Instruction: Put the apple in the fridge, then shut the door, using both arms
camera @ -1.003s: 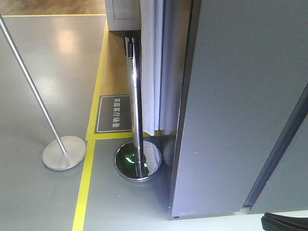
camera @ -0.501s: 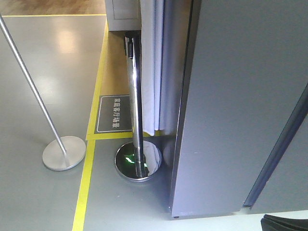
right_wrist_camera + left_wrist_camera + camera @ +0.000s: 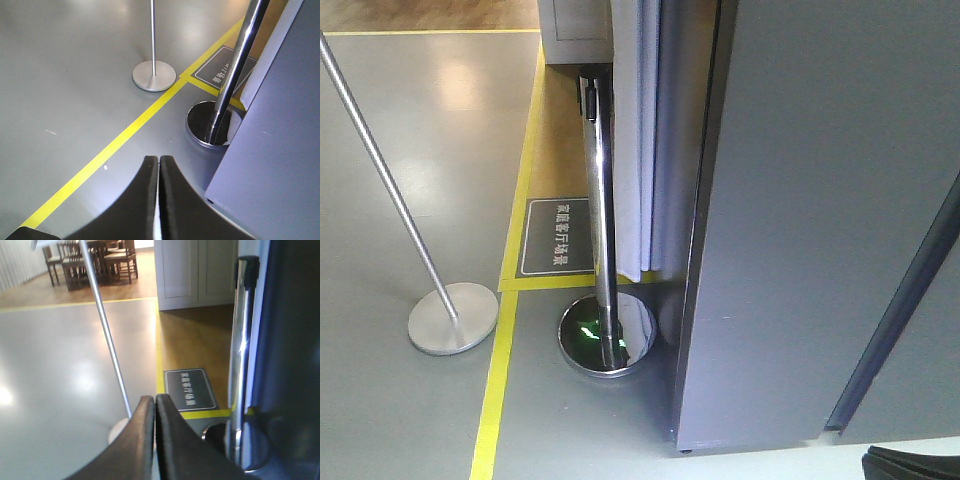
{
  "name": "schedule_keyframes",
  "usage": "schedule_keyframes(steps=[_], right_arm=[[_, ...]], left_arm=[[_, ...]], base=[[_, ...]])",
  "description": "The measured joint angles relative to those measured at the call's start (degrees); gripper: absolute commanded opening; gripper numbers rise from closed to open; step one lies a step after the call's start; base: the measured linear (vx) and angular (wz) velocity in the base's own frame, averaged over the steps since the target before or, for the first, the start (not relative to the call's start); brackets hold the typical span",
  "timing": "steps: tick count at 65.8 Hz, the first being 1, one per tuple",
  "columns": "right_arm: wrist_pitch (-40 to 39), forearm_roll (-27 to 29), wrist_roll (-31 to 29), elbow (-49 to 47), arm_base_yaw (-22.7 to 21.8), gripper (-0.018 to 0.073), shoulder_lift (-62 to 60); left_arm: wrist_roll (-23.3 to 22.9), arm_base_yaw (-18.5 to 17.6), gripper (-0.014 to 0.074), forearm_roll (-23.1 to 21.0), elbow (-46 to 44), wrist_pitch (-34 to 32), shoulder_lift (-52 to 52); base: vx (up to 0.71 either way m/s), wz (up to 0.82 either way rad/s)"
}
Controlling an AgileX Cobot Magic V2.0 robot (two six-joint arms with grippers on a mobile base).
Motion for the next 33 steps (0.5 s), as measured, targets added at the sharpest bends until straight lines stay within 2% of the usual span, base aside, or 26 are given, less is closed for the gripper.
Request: schedule_keyframes(steps=[33], right_arm=[[0.00,0.00,0.00,0.00,0.00,-0.0003,0.00]], left_arm=[[-0.02,-0.52,-0.0008,0.98,0.00,-0.75,0.00]], base=[[0.00,0.00]])
